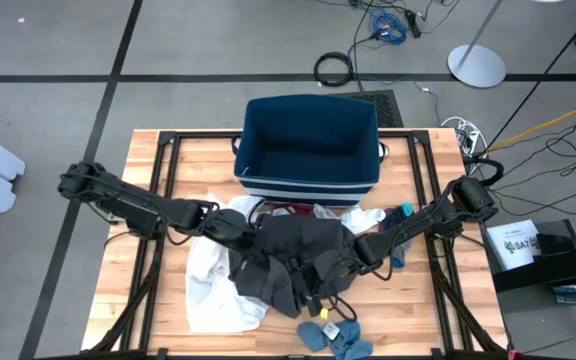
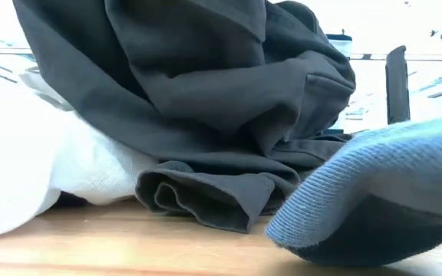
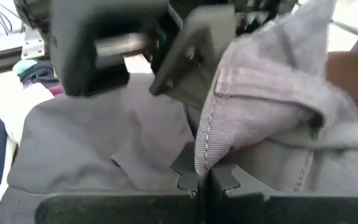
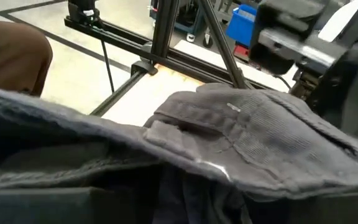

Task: Sort clothes
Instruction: Put the black shorts into the blue laundry organizer

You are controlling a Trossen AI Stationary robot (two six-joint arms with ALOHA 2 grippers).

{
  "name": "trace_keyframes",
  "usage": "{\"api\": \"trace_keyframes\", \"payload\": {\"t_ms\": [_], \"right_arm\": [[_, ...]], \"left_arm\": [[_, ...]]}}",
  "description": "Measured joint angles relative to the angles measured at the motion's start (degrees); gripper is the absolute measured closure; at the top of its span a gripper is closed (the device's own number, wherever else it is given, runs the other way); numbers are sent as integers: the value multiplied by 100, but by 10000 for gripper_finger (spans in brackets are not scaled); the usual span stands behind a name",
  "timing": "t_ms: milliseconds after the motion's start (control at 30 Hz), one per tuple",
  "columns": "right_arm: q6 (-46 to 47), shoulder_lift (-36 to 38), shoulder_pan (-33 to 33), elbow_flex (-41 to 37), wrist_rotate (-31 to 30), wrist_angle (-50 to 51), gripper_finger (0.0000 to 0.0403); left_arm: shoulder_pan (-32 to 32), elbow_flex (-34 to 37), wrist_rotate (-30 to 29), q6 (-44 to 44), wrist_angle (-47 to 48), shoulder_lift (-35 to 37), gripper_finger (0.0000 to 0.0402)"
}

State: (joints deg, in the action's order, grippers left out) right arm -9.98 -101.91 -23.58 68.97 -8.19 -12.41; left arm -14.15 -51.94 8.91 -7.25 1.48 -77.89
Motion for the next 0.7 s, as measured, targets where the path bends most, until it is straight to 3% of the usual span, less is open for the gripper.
{"api": "trace_keyframes", "payload": {"t_ms": [167,533,700], "right_arm": [[-89,0,123,0,-23,42,220],[-326,-35,255,11,29,-24,220],[-331,-39,263,13,-273,-15,220]], "left_arm": [[-191,0,144,-410,209,-187,402],[-424,20,203,-360,-75,-199,401],[-510,22,190,-219,-138,-199,401]]}}
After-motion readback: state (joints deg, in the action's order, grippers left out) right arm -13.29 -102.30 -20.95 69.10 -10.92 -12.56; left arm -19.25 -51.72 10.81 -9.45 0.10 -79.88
